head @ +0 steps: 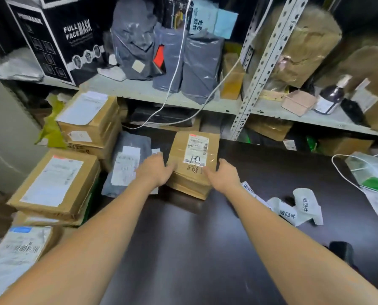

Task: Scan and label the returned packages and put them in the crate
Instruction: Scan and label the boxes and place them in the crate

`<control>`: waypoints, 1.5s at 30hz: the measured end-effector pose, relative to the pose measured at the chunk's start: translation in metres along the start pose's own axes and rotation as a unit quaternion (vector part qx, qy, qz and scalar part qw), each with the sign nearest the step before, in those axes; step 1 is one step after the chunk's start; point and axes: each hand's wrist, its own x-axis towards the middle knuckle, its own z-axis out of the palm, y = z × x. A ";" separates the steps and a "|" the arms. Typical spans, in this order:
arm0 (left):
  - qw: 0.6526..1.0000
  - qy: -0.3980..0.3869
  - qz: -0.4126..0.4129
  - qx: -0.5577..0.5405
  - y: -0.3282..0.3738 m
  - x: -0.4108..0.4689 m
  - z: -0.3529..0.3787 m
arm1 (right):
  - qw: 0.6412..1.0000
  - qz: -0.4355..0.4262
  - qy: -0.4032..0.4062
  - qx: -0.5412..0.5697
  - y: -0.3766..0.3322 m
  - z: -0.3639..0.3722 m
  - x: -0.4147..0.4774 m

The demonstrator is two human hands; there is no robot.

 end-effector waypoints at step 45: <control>0.976 0.004 0.001 -0.217 0.215 -0.340 0.192 | 0.974 0.005 -0.108 0.198 0.329 -0.165 -0.225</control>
